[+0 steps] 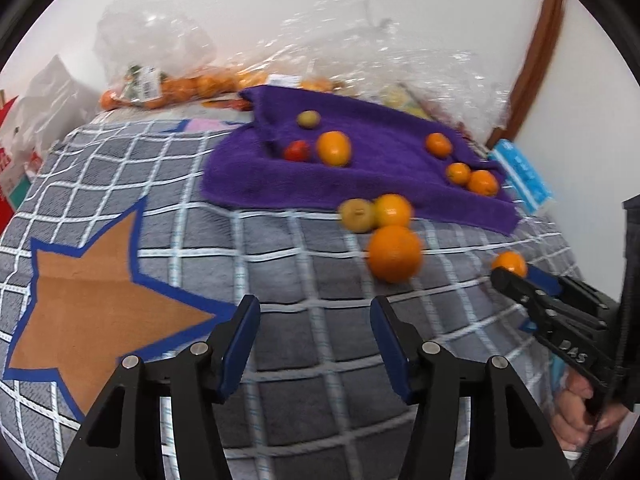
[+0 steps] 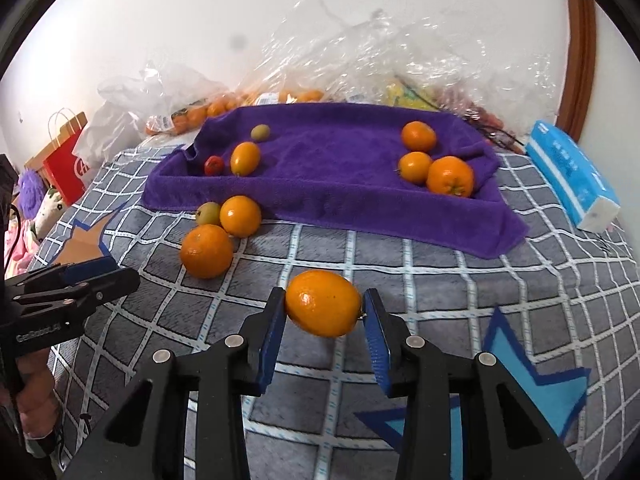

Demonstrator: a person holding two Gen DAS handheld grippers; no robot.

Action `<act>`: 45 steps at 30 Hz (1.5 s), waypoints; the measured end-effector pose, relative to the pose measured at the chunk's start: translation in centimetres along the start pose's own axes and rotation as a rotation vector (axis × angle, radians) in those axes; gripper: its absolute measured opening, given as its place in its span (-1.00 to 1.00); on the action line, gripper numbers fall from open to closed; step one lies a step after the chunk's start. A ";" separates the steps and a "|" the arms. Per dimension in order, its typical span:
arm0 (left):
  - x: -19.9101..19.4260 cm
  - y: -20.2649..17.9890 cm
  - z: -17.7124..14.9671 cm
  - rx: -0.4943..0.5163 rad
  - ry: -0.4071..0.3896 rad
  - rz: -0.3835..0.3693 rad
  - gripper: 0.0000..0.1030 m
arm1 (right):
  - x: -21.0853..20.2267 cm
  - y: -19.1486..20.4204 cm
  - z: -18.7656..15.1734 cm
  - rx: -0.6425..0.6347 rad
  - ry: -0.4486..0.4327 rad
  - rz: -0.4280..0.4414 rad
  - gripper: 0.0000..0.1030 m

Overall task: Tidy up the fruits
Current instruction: 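Grasp a large orange with the left gripper while the right holds its orange, then carry both held oranges up over the purple towel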

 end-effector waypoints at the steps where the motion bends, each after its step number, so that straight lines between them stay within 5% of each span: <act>1: -0.1 -0.5 0.1 0.008 0.001 -0.005 0.05 | -0.3 -0.5 -0.1 0.009 -0.006 -0.008 -0.25; 22: 3.8 -5.6 2.9 0.064 0.052 0.068 0.05 | -2.5 -6.0 -3.0 0.082 -0.033 -0.059 -0.25; 31: 4.8 -6.0 3.9 0.042 0.073 0.080 -0.24 | -3.3 -6.2 -3.0 0.091 -0.033 -0.050 -0.25; 45: 2.8 -4.4 3.0 0.007 0.096 0.040 -0.26 | -3.7 -5.4 -1.4 0.101 -0.034 -0.042 -0.25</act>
Point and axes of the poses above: each gripper's, at about its wrist camera, not at the fingertips, and x roughly the way its jaws point, y to its left, z to its top, the point moved 8 cm from there along x, roughly the way its jaws point, and after that the axes turned 15 degrees about y, right-handed, at the moved point
